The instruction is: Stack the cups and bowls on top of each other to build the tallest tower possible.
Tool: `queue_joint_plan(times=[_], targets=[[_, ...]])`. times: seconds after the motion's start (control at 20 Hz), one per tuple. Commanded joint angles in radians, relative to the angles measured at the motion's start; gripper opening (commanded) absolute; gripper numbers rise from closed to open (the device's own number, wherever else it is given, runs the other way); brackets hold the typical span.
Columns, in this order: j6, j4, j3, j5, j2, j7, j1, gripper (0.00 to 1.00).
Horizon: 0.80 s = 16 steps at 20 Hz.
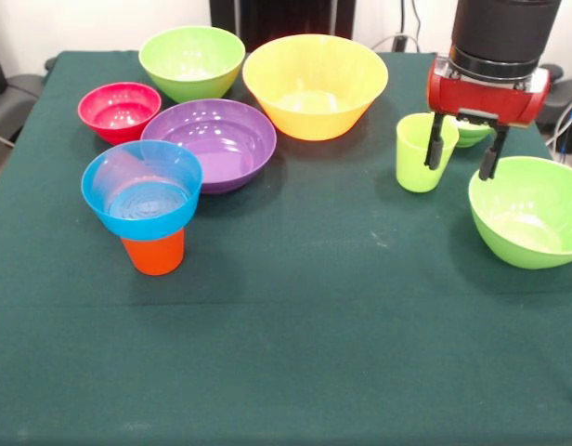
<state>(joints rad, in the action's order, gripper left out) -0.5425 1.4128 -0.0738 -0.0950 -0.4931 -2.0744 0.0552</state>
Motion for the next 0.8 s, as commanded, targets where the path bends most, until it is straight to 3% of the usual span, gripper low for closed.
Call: queue_joint_plan(times=[0.05,0.8], targets=[[0.064,0.018,0.059,0.052,0.078,-0.072,0.028,1.00],[0.155,-0.008,0.058,0.050,0.156,-0.068,0.030,1.00]])
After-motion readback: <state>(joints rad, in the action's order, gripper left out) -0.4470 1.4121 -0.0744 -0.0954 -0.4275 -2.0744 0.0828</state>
